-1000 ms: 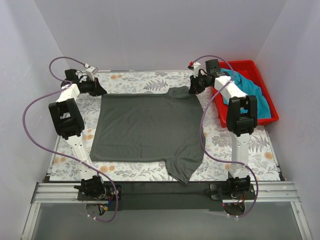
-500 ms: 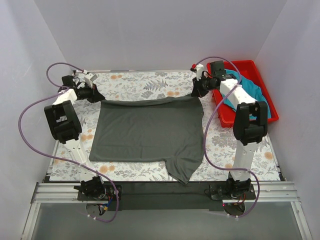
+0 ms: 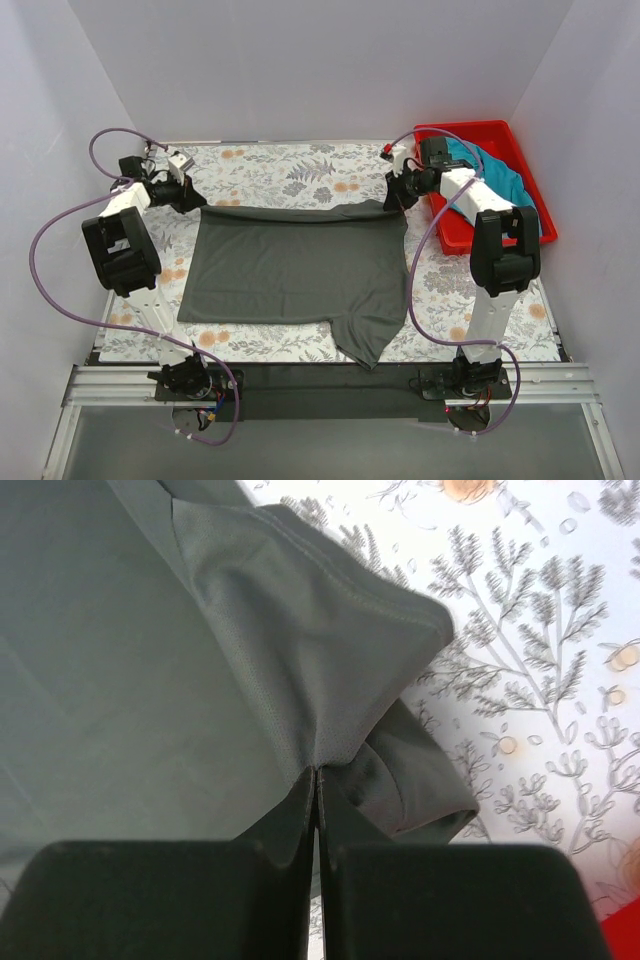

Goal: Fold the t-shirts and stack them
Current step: Fold the tshirt

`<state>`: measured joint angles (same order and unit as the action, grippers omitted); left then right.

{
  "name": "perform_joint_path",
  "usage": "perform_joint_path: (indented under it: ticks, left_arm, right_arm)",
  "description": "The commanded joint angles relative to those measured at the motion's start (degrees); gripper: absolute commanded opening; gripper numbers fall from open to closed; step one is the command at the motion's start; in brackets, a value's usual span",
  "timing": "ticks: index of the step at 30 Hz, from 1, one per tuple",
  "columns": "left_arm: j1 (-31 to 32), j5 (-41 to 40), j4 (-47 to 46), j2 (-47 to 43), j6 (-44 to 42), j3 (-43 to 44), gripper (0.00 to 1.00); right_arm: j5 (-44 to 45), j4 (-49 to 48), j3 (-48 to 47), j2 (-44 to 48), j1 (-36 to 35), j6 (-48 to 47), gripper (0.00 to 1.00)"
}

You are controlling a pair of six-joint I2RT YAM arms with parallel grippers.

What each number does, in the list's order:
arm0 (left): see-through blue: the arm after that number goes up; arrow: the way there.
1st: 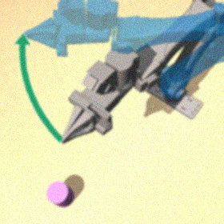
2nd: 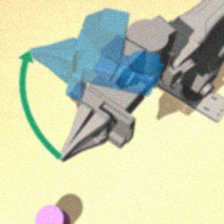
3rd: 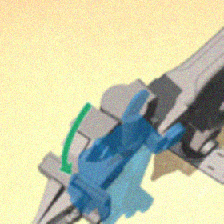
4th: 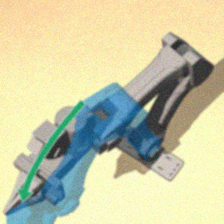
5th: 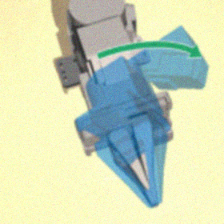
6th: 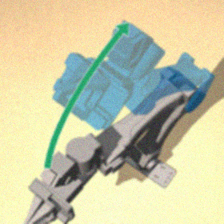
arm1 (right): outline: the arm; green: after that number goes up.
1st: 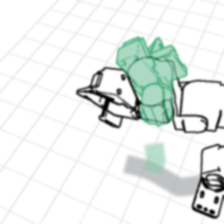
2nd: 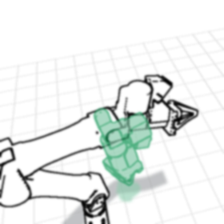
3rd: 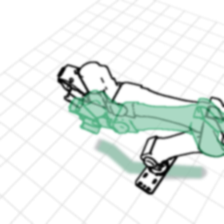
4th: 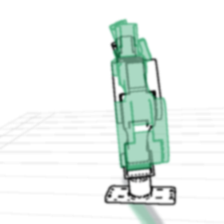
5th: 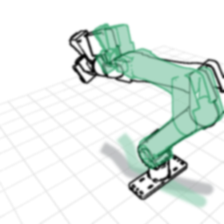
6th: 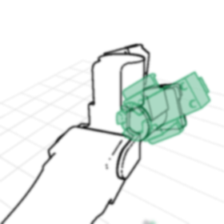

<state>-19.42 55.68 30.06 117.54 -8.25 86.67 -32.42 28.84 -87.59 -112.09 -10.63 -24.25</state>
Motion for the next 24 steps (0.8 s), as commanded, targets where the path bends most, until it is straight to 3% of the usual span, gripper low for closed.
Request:
perform_joint_path:
  ticks: [1,8,24]
  left_arm:
    - [-0.53,-0.75,1.49,-3.81,-3.79,-0.72,0.00]
    - [-0.53,-0.57,5.00,-4.15,-5.11,0.08,0.00]
    - [-1.06,-5.76,6.76,-7.76,-9.24,-7.57,0.00]
  right_arm:
    - [-1.85,0.25,1.72,3.72,-0.61,-0.71,0.01]
    - [-0.71,0.25,4.45,4.43,-0.97,-1.59,0.01]
    - [-1.50,0.52,9.19,6.80,-1.06,-2.64,0.01]
